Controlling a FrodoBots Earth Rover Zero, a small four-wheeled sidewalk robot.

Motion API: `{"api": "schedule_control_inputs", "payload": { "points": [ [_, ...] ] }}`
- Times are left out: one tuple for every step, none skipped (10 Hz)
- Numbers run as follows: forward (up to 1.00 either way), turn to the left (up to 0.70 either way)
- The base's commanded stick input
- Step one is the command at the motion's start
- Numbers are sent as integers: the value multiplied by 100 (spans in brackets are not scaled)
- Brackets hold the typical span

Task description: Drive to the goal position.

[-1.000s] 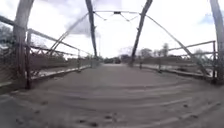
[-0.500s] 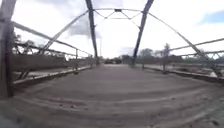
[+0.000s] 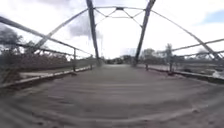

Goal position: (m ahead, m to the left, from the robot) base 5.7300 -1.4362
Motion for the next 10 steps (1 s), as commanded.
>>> {"api": "schedule_control_inputs", "payload": {
  "points": [
    [100,0],
    [100,0],
    [100,0],
    [100,0],
    [100,0],
    [100,0],
    [100,0],
    [100,0],
    [100,0],
    [100,0]
  ]
}}
